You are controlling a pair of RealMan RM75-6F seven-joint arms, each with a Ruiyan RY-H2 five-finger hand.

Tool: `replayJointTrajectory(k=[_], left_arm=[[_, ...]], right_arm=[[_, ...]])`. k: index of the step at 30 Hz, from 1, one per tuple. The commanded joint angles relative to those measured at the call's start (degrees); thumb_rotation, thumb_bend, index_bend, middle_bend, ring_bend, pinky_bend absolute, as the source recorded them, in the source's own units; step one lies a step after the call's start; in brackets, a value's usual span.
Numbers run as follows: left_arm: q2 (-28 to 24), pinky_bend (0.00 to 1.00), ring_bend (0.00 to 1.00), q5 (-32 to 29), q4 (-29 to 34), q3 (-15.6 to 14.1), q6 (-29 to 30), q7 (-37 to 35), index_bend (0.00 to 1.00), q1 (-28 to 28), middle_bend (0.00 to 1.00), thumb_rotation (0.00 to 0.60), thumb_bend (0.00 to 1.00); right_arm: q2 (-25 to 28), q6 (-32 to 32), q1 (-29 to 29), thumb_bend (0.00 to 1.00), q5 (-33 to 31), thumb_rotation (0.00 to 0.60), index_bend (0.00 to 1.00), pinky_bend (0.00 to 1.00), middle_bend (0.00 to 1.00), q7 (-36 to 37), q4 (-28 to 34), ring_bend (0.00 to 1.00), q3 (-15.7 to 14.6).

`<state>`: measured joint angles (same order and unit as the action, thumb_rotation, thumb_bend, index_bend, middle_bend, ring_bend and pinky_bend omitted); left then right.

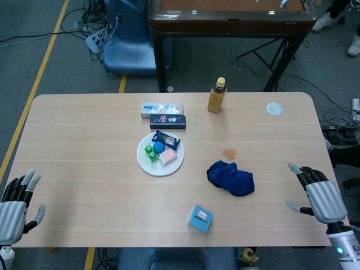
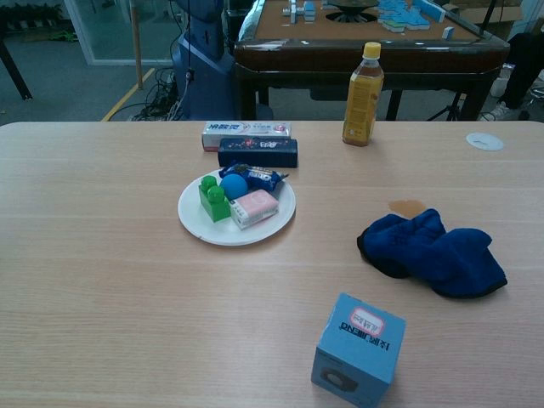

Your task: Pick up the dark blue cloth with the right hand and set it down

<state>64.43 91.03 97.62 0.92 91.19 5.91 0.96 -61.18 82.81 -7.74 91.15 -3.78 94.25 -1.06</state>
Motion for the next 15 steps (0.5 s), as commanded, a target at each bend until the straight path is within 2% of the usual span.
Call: replayJointTrajectory(k=[1,9,15], left_arm=[[0.01,0.03,0.01,-0.11,-0.05,0.00,-0.06,0.07,0.05,-0.01,0.00,0.600,0.42],[0.21,0.03,0.01,-0.35,-0.29,-0.19,0.10,0.01,0.05,-0.35,0.00,0.600,0.42],[0.10,0.03,0.01,-0.10,0.09,-0.21,-0.25,0.39,0.05,-0.10,0.00,0.600,0.42]], right_arm=[[0.02,-0.16,-0.05,0.19,0.09,0.600,0.07,0.25,0.26,0.04,0.01,0.20,0.04],[0.19,-1.51,-0.83,0.19,0.96,0.600,0.08,0.25,0.26,-0.27,0.32,0.20,0.12],[-1.21,-6.89,-4.76,0.19,1.84,0.600,0.08,0.25,0.26,-2.96,1.30,0.20,0.99]])
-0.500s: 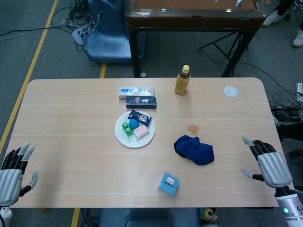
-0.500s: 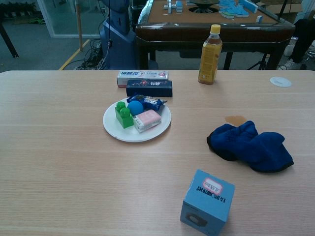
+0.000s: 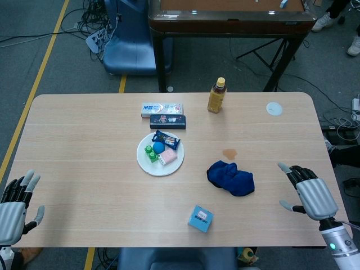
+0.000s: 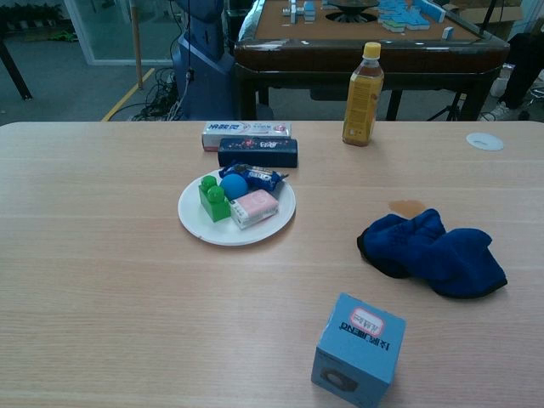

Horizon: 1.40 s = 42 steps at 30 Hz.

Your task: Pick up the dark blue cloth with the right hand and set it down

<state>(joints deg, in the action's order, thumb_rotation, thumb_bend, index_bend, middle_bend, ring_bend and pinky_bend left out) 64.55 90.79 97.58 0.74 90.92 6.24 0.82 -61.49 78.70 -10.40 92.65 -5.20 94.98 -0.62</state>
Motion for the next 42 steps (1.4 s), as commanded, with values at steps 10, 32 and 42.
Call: replayJointTrajectory(k=[10,32,42], left_arm=[[-0.50,0.03,0.01,-0.13,0.40,-0.25,1.31,-0.03,0.05,-1.03,0.00,0.600,0.42],[-1.14,0.03,0.01,-0.67,0.61,-0.66,1.77,-0.74,0.05,-2.23,0.00,0.600,0.42],[-1.45,0.03,0.01,-0.89,0.71,-0.67,1.87,-1.62,0.05,-2.57,0.00,0.600,0.42]], right_arm=[[-5.16,-16.50,-11.13,0.19,-5.47,0.600,0.08,0.25,0.25,-6.86,-0.48,0.21,4.19],[-18.59,-34.39,-23.50,0.05,-16.75,0.600,0.06,0.22,0.09,-19.67,-13.41,0.10,3.70],[-24.09,-36.29,-25.98,0.12,-17.65,0.600,0.15,0.22,0.18,-20.70,-19.89,0.10,2.61]])
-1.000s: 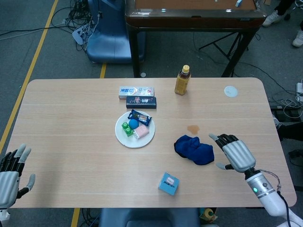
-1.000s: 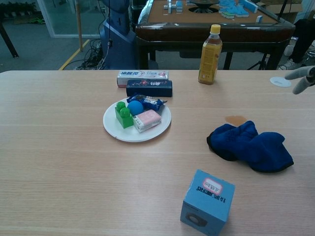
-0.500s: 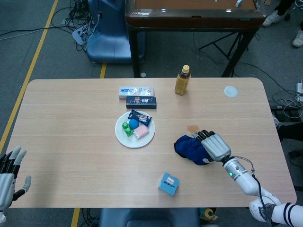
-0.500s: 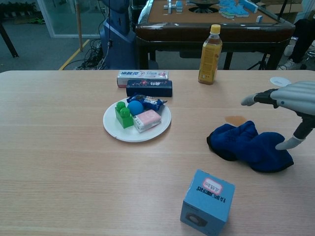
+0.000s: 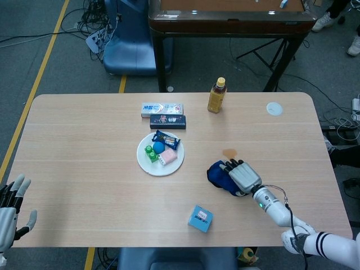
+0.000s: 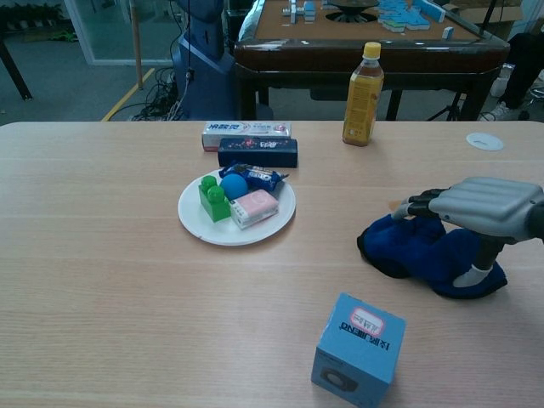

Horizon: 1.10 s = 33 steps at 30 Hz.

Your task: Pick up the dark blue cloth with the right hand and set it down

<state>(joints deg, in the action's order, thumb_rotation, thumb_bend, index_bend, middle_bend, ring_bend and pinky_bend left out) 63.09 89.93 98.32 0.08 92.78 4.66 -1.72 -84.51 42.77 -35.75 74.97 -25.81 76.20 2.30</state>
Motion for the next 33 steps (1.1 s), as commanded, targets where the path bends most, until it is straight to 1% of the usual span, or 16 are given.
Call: replayJointTrajectory(k=[1,3,5,6,7,8,10,12,13,16,19,22,27,33], left_arm=[[0.03,0.03,0.01,-0.06,-0.06,-0.01,-0.01,-0.08,0.05,-0.06,0.00,0.600,0.42],[0.03,0.03,0.01,-0.09,-0.12,-0.06,-0.10,-0.17,0.05,-0.10,0.00,0.600,0.42],[-0.06,0.03,0.01,-0.11,-0.19,-0.07,0.00,-0.34,0.05,-0.20,0.00,0.600,0.42],[-0.14,0.03,0.01,-0.13,-0.20,-0.05,0.11,-0.47,0.05,-0.27,0.00,0.600,0.42],[-0.22,0.03,0.01,-0.16,-0.21,-0.02,0.25,-0.60,0.05,-0.36,0.00,0.600,0.42],[-0.31,0.03,0.01,-0.22,-0.23,0.00,0.39,-0.77,0.05,-0.48,0.00,0.600,0.42],[-0.41,0.03,0.01,-0.29,-0.29,-0.05,0.41,-0.91,0.05,-0.59,0.00,0.600,0.42],[-0.41,0.03,0.01,-0.31,-0.36,-0.11,0.28,-0.96,0.05,-0.61,0.00,0.600,0.42],[-0.38,0.03,0.01,-0.32,-0.37,-0.11,0.21,-0.98,0.05,-0.60,0.00,0.600,0.42],[-0.38,0.03,0.01,-0.36,-0.36,-0.07,-0.03,-0.92,0.05,-0.51,0.00,0.600,0.42],[-0.39,0.03,0.01,-0.25,-0.29,0.01,-0.23,-0.84,0.05,-0.33,0.00,0.600,0.42],[-0.32,0.03,0.01,-0.08,-0.25,-0.01,-0.57,-0.68,0.05,-0.12,0.00,0.600,0.42],[-0.19,0.03,0.01,-0.04,-0.27,-0.15,-0.74,-0.67,0.05,-0.15,0.00,0.600,0.42],[-0.44,0.03,0.01,-0.24,-0.09,-0.29,-1.08,-0.85,0.05,-0.19,0.00,0.600,0.42]], right_arm=[[-1.49,-0.49,-0.84,0.15,-0.01,0.600,0.19,0.22,0.21,-0.12,-1.57,0.11,-0.36],[-2.40,-0.80,-1.29,0.23,-0.26,0.600,0.31,0.22,0.27,0.10,-2.61,0.17,-0.32],[-3.22,-0.39,-1.60,0.32,-0.08,0.600,0.41,0.25,0.34,0.77,-3.63,0.25,-0.08],[-3.44,-0.13,-1.68,0.36,0.09,0.600,0.47,0.29,0.39,1.02,-4.06,0.30,-0.04],[-3.61,0.29,-1.71,0.40,0.37,0.600,0.52,0.35,0.45,1.42,-4.43,0.36,0.03],[-3.82,0.83,-1.69,0.43,0.68,0.600,0.54,0.39,0.48,2.03,-4.95,0.40,0.09],[-3.93,1.99,-1.52,0.48,1.07,0.600,0.62,0.51,0.55,3.16,-5.68,0.49,0.38],[-3.74,3.33,-1.17,0.52,1.33,0.600,0.67,0.60,0.60,5.04,-6.08,0.56,0.83],[-3.48,4.03,-1.02,0.53,1.44,0.600,0.68,0.63,0.61,6.01,-6.07,0.58,1.16],[-2.30,6.21,-0.55,0.54,1.63,0.600,0.70,0.66,0.62,8.61,-5.75,0.59,2.23],[-0.82,8.11,-0.26,0.54,0.96,0.600,0.71,0.66,0.63,9.98,-5.66,0.60,3.76],[-0.15,8.52,-0.62,0.54,-0.50,0.600,0.71,0.66,0.63,10.27,-6.17,0.60,5.31],[-0.91,7.11,-1.86,0.54,-3.87,0.600,0.71,0.66,0.63,8.21,-8.49,0.60,6.86],[-5.11,1.98,-4.03,0.54,-9.47,0.600,0.71,0.65,0.61,5.92,-14.66,0.59,7.59]])
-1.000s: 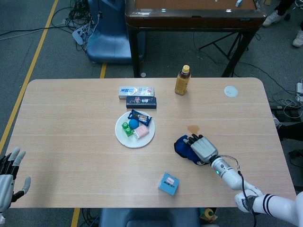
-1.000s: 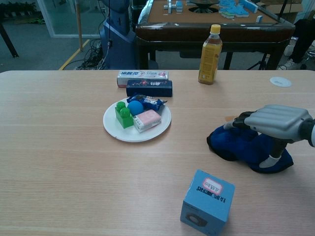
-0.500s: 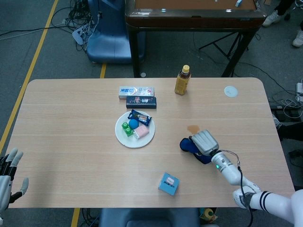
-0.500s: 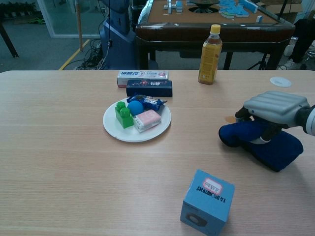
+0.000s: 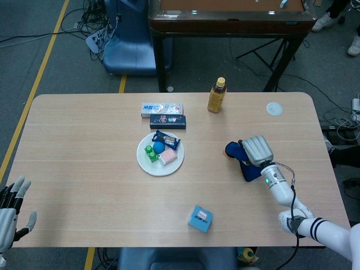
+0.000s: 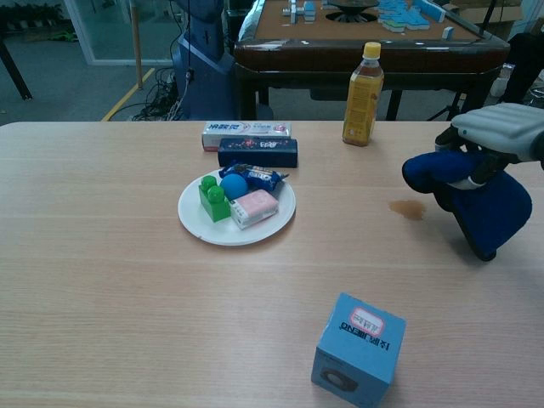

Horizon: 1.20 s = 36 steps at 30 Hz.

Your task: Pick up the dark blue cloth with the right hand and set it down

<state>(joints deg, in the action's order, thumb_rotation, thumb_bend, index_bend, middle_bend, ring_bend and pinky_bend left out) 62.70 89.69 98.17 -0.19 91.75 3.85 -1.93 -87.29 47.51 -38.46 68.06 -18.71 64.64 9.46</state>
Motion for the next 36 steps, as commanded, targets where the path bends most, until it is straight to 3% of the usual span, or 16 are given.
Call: replayJointTrajectory(k=[1,8,15,24,36], left_arm=[[-0.11,0.03,0.01,0.01,0.08,-0.02,-0.06,-0.08,0.05,0.01,0.00,0.600,0.42],[-0.31,0.03,0.01,-0.24,0.19,-0.11,-0.11,-0.36,0.05,-0.18,0.00,0.600,0.42],[-0.43,0.03,0.01,-0.40,0.23,-0.06,-0.18,-0.36,0.05,-0.22,0.00,0.600,0.42],[-0.50,0.03,0.01,-0.81,0.04,-0.17,0.16,-0.75,0.05,-0.74,0.00,0.600,0.42],[-0.29,0.03,0.01,-0.68,-0.42,-0.17,0.19,-1.25,0.05,-0.86,0.00,0.600,0.42]], right_arm=[[-3.04,-3.71,-1.75,0.54,-3.20,0.600,0.71,0.65,0.61,-1.50,-4.19,0.58,0.40],[-8.07,-8.42,-4.28,0.54,-6.52,0.600,0.70,0.63,0.61,-3.29,-11.16,0.58,0.15],[-10.68,-10.14,-5.97,0.54,-5.98,0.600,0.70,0.63,0.61,-3.27,-12.39,0.58,-0.55],[-11.41,-9.76,-7.51,0.54,-3.31,0.600,0.71,0.63,0.61,-1.27,-9.61,0.58,-0.87],[-12.30,-12.04,-8.00,0.54,-7.45,0.600,0.71,0.63,0.61,-2.69,-17.83,0.58,-0.27]])
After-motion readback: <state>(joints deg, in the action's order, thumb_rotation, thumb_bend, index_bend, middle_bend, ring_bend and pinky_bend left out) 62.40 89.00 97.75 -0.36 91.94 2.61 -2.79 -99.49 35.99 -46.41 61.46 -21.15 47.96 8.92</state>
